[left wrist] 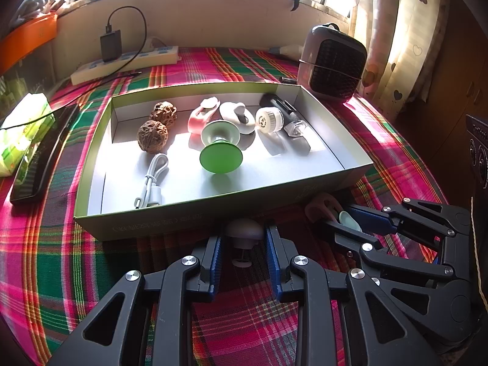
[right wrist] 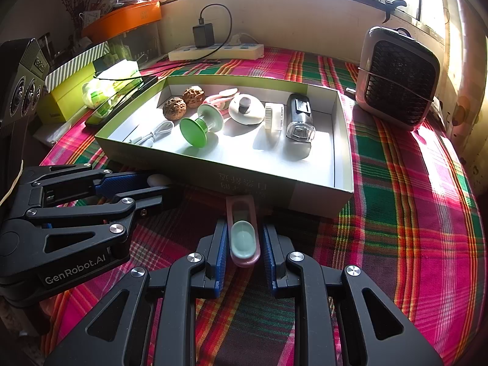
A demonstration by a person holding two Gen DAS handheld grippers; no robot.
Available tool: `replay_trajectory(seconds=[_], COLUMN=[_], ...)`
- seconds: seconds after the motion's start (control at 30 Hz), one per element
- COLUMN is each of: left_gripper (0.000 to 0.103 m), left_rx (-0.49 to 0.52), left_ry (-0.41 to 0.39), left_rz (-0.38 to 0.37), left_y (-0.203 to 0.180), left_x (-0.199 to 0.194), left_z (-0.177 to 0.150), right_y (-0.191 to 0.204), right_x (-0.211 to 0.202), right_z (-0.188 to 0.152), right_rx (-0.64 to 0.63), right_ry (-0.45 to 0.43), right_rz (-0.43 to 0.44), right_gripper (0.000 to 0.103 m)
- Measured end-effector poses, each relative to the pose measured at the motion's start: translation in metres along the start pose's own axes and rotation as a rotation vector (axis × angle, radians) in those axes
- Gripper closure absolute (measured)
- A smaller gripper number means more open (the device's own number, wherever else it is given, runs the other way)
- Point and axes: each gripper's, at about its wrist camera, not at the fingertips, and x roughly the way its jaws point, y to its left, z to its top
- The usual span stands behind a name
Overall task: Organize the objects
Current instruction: 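Grasp the pink holder with the right tool while the left tool grasps the white knob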
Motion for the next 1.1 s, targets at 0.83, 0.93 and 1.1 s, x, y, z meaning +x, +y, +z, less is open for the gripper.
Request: replay_trajectory(seconds=[0.83,0.93,1.1], left_gripper=[0.079,0.079,0.079], left_rx=[-0.001,-0.004,-0.004], left_ry=[-0.004,-0.01,-0.021], left_rz=[-0.001,0.0,0.002], left_y=[0.001,0.002,0.002], left_x=[-0.004,-0.006,-0.01], left_z=[-0.002,-0.002,-0.004], right_y=[0.0,0.001,0.003], right_x=[-0.002,-0.003,-0.006], right_z=[-0.002,-0.003,-0.003], right_rx=[0.007,0.009,0.011], right_ry=[0.001,-0.001,-0.008], right_rz=[-0.024,-0.024,-0.025], right_gripper=[0.084,0.084,0.084])
